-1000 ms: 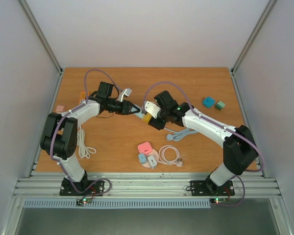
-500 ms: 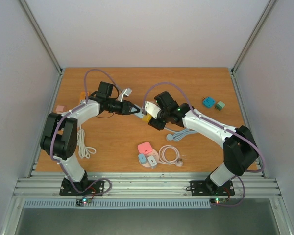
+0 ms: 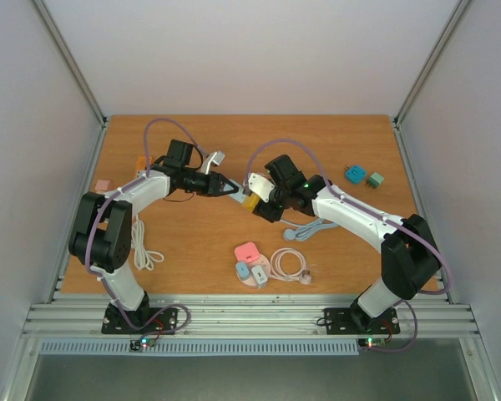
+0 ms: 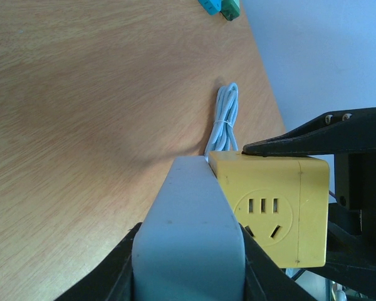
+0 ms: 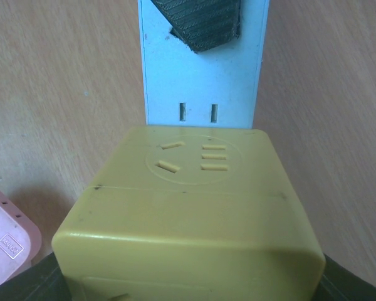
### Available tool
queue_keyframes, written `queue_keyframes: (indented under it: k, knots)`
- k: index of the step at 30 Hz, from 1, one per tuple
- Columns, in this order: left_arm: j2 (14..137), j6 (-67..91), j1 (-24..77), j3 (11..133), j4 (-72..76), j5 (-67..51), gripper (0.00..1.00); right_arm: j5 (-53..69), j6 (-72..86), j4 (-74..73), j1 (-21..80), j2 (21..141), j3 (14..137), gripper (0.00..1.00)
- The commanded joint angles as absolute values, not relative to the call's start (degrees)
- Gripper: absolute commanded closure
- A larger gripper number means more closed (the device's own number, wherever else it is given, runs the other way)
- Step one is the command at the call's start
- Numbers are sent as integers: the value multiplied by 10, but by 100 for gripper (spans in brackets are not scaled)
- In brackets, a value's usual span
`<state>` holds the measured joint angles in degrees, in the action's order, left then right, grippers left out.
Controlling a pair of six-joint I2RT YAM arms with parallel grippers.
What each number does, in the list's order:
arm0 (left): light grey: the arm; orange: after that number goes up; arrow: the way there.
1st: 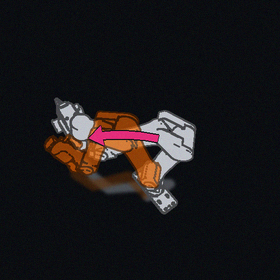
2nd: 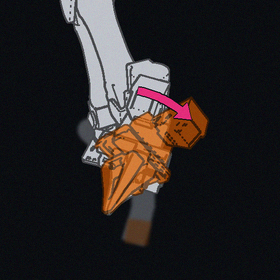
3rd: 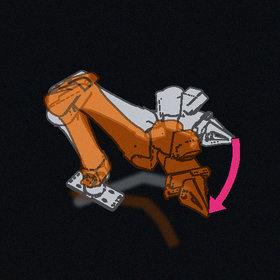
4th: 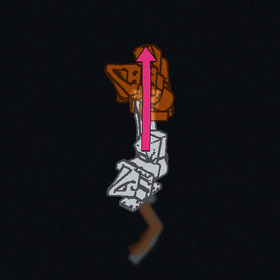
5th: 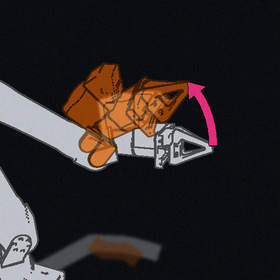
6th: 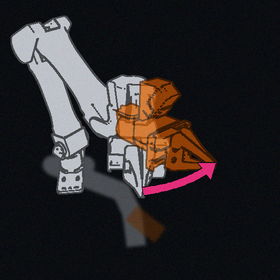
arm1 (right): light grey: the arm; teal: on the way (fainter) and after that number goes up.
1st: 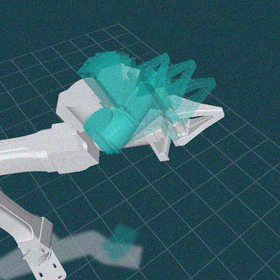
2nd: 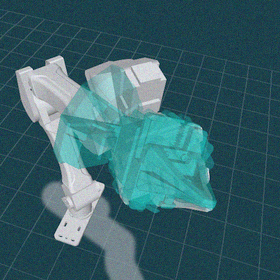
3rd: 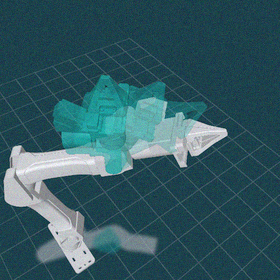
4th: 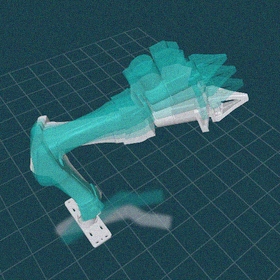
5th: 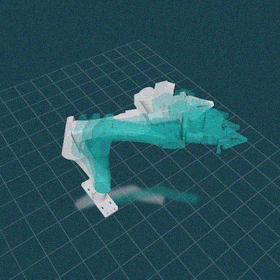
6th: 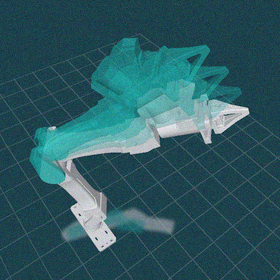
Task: Pull the plug off the socket
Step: Remove the plug from the socket.
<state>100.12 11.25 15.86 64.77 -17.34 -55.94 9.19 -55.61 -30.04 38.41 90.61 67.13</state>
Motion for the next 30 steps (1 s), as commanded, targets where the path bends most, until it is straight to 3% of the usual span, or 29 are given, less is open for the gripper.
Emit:
queue_keyframes:
  k: [1, 13, 30]
  knots:
    - [980, 102, 159, 651, -144, -580, 100, 112, -567, -309, 383, 887, 674, 99]
    - [981, 105, 160, 651, -144, -567, 99, -24, -561, -242, 390, 882, 653, 99]
    - [976, 102, 160, 651, -145, -574, 100, 93, -566, -308, 372, 870, 672, 99]
